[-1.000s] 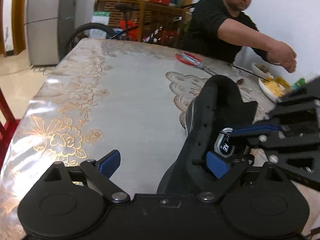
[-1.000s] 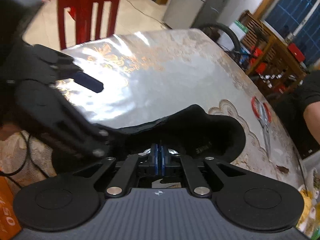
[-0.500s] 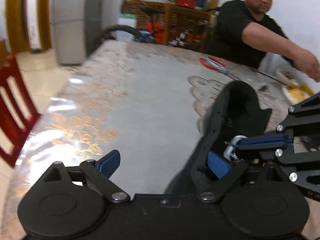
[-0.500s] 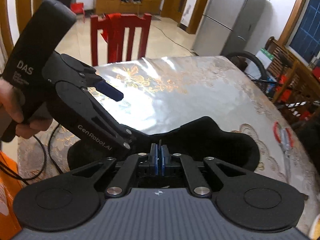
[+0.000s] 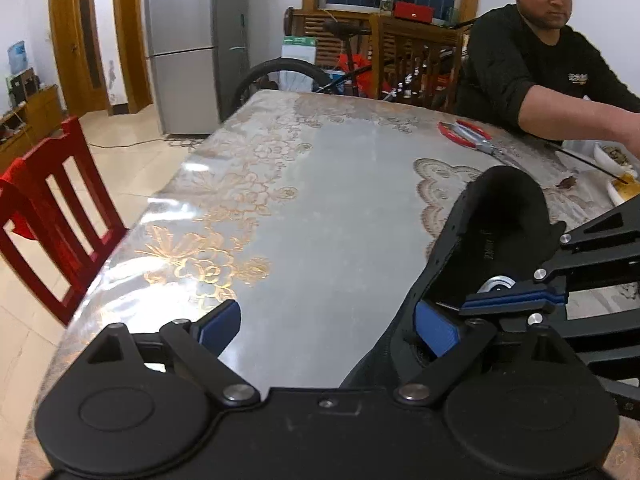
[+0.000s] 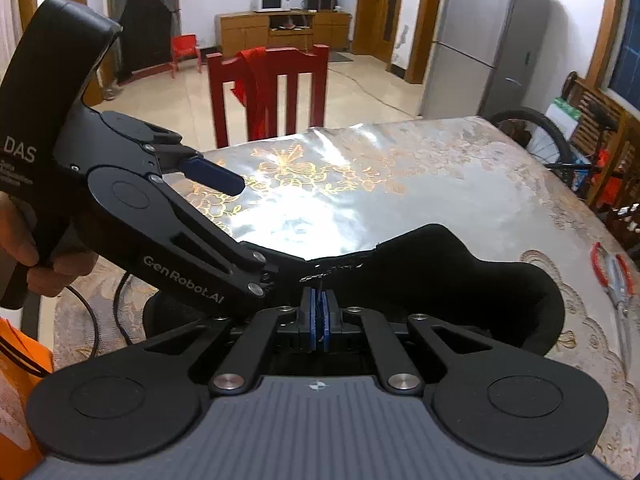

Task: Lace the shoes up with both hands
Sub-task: 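Keep the sneaker upright with both tools clamped at its collar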

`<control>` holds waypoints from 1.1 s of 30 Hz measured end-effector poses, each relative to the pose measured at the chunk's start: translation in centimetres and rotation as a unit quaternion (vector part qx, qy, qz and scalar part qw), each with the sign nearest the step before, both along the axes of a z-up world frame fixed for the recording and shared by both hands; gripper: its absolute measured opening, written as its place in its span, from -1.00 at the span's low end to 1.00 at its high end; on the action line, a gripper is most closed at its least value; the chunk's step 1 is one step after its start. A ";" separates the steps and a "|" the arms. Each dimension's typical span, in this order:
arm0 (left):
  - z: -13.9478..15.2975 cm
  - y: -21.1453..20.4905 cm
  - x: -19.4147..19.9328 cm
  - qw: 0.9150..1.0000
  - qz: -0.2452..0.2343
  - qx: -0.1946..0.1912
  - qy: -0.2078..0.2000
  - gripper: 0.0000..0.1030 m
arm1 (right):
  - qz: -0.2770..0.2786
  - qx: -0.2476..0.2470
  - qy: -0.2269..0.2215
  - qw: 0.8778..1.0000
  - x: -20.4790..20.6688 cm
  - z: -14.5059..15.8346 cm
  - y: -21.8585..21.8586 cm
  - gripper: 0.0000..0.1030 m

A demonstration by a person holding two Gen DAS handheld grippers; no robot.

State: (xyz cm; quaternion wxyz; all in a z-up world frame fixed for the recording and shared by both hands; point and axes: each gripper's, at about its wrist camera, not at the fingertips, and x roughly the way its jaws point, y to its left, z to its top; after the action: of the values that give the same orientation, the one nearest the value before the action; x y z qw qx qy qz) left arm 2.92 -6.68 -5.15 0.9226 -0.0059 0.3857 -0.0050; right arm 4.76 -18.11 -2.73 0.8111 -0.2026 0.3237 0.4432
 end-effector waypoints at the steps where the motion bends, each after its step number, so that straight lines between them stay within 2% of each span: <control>1: 0.1 0.1 0.0 1.000 0.003 0.002 0.002 0.82 | 0.003 0.007 0.001 1.000 0.0 0.0 -0.1 -0.94; 7: 0.2 0.7 -0.2 1.000 0.017 0.004 0.013 0.82 | 0.011 0.043 0.008 0.999 0.5 -0.1 -0.4 -0.94; 13: 0.3 0.9 -0.9 1.000 0.016 0.016 0.017 0.86 | 0.014 0.079 0.061 0.995 1.8 -0.2 -0.8 -0.94; 18: 0.4 1.4 -1.0 0.999 0.022 0.012 0.021 0.86 | 0.026 0.081 0.059 0.995 1.9 -0.3 -0.5 -0.94; 23: 0.5 2.0 -1.2 0.999 0.024 0.003 0.027 0.85 | 0.041 0.044 0.025 0.998 1.3 -0.8 0.5 -0.94; 27: 0.2 2.4 -1.7 0.999 0.011 0.011 0.034 0.82 | 0.050 0.014 -0.005 0.999 0.6 -0.9 1.1 -0.94; 33: -0.2 3.0 -1.8 0.999 0.007 -0.001 0.036 0.81 | 0.043 0.013 -0.034 0.998 0.1 -0.7 1.4 -0.93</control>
State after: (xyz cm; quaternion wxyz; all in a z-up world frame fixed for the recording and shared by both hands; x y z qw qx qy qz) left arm 1.09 -3.73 -5.31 0.9080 -0.0096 0.4189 0.0014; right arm 4.90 -16.76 -3.44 0.8042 -0.2204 0.2814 0.4749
